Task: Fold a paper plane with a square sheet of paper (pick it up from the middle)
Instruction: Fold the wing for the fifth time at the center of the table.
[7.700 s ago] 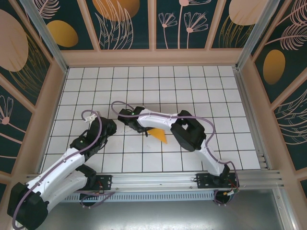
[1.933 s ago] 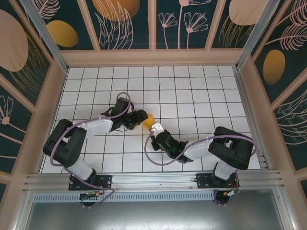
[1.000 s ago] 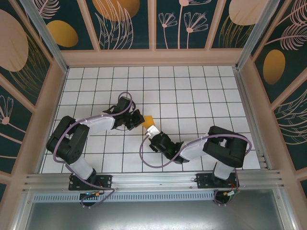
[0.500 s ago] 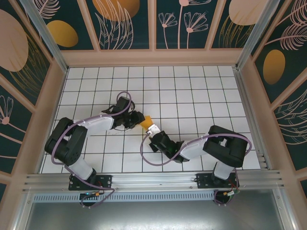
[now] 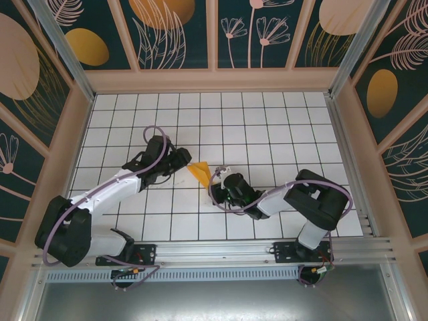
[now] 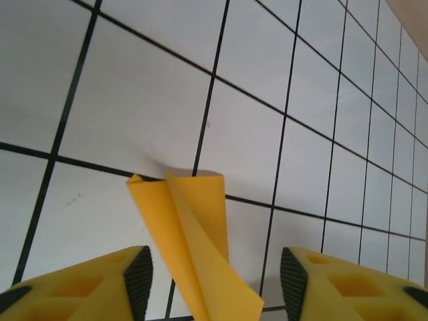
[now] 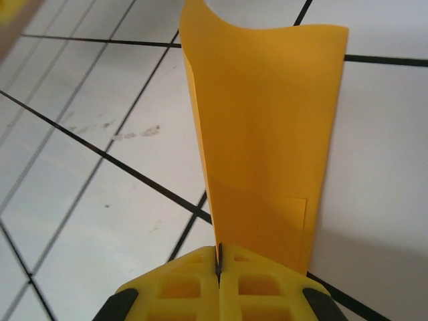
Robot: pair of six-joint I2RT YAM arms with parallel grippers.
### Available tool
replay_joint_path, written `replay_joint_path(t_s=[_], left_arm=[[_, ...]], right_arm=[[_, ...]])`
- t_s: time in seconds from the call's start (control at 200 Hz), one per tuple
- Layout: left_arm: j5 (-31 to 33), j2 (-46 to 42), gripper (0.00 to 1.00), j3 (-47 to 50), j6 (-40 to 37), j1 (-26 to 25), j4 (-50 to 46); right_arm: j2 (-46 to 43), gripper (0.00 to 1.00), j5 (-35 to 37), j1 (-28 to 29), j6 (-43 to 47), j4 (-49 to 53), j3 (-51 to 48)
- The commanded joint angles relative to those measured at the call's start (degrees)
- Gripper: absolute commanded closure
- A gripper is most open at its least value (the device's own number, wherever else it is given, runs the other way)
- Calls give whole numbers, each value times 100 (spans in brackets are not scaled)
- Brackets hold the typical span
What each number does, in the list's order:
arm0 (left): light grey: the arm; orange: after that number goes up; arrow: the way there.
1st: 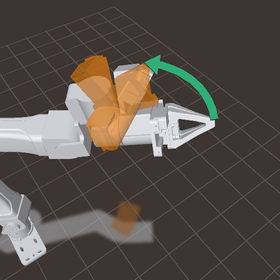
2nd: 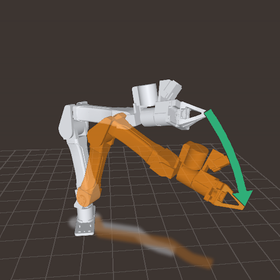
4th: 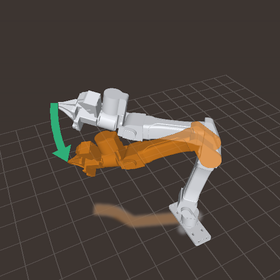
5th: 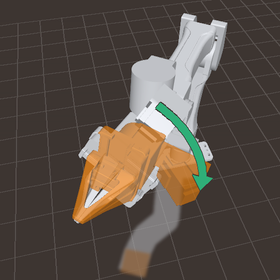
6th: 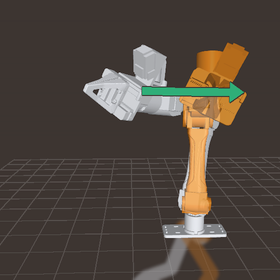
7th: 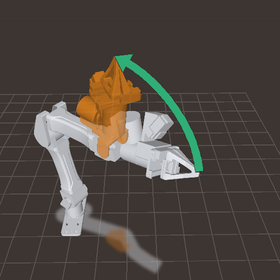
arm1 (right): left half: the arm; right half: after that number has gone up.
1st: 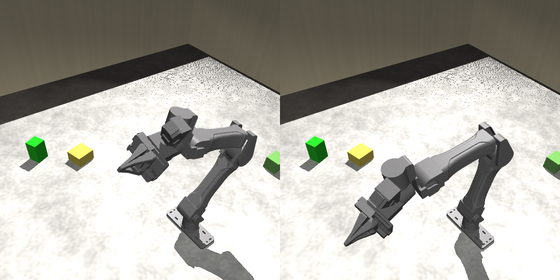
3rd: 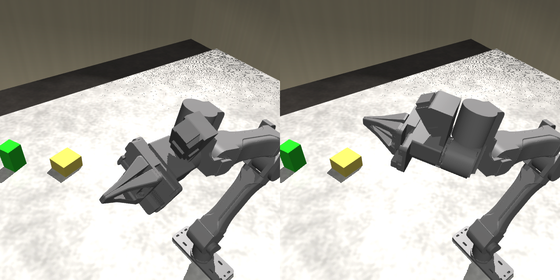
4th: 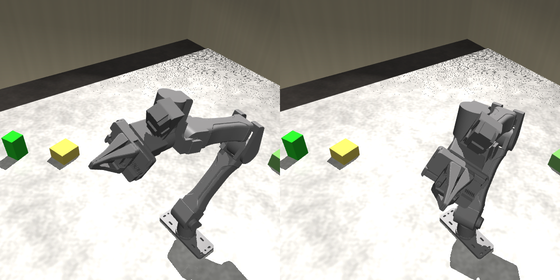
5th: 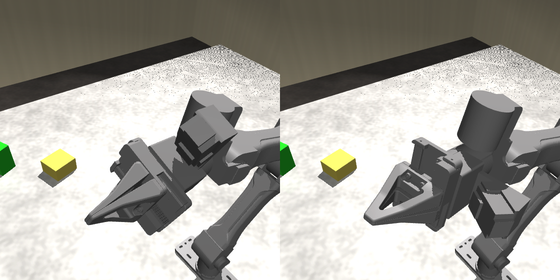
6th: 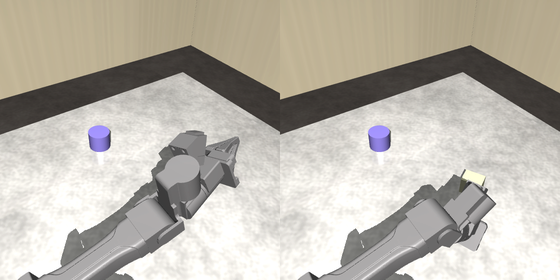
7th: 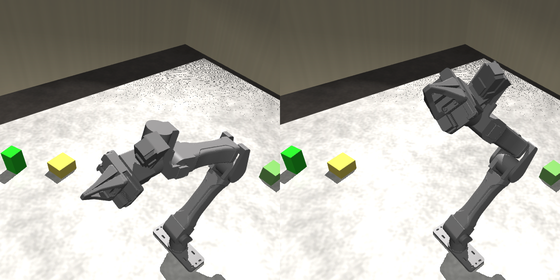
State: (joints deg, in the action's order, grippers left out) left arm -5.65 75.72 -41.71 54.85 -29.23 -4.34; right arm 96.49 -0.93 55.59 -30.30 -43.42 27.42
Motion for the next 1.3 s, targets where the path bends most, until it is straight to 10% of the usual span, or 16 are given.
replay_joint_path(t_s=[0.0,1.296], left_arm=[[-419,-40,49,252,-133,34,506],[-2856,1551,57,1067,31,-3,3712]], right_arm=[[13,100,-710,-173,-701,-524,-96],[1526,100,-2222,-945,-3993,-2032,-192]])
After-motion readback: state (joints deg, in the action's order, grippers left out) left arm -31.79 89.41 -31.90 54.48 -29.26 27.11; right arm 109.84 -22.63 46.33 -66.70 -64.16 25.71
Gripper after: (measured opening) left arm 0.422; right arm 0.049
